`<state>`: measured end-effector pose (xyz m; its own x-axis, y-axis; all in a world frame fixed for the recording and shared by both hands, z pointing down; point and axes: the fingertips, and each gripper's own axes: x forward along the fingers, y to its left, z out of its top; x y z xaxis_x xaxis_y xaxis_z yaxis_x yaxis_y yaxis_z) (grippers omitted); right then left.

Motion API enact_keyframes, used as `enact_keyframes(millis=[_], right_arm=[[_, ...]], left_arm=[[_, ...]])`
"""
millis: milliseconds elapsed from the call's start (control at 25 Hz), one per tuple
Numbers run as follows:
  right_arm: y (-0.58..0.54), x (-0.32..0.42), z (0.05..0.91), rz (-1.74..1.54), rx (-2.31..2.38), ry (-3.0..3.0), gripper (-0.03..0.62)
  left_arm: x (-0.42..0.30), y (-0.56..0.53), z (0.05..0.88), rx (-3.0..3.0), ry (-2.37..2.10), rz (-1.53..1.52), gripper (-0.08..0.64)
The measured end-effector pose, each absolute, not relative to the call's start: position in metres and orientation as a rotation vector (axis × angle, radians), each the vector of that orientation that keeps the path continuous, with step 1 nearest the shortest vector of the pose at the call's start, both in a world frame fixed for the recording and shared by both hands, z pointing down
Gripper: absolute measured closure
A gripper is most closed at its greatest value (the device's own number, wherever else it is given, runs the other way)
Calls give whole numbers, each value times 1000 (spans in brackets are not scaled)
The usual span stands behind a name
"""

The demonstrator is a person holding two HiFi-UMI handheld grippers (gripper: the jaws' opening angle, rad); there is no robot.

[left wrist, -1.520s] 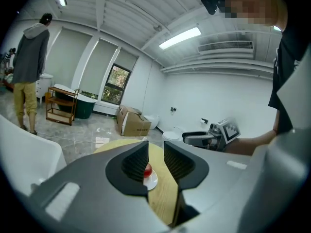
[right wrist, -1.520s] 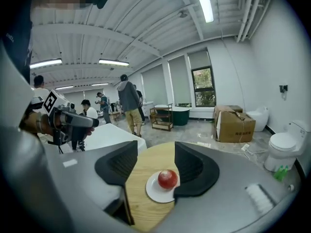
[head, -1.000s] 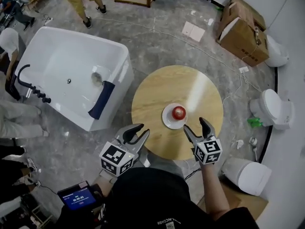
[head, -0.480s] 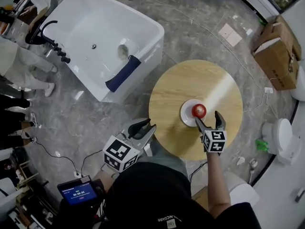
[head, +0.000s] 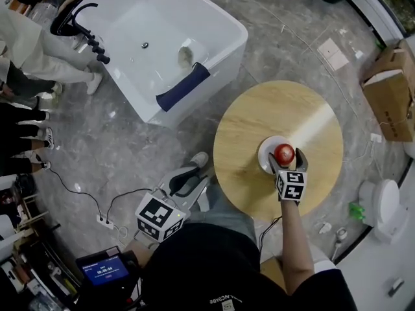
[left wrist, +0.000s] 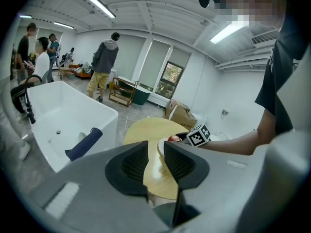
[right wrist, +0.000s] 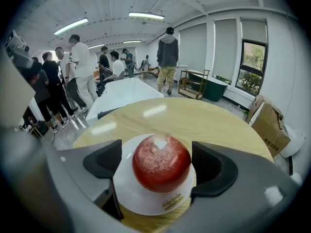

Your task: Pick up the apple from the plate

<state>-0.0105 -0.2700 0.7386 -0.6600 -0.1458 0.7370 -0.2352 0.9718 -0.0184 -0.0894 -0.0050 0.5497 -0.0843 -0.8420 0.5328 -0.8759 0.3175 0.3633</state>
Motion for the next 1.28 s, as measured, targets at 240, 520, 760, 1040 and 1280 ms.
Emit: enact_keyframes(millis=[240,520,760,1040,1280], right_arm=[[-274,-13,754,121,296,-2282,151],[-280,-11,757,116,334,-2289,189],[-281,-9,756,127,328,-2294,190],[-275,-7,746,173,336,-2307,192],[-267,-12,722,199,346,-2339,192]], left_arm=[[-86,6,561,1486,-1914,71,451],[-85,13,563,1481,-1918,73,451],[-82,15,558,1473,-1934,78,451],[-83,16,550,1498,-1947,78,453],[-85,11,538,1548,-1935,84,453]])
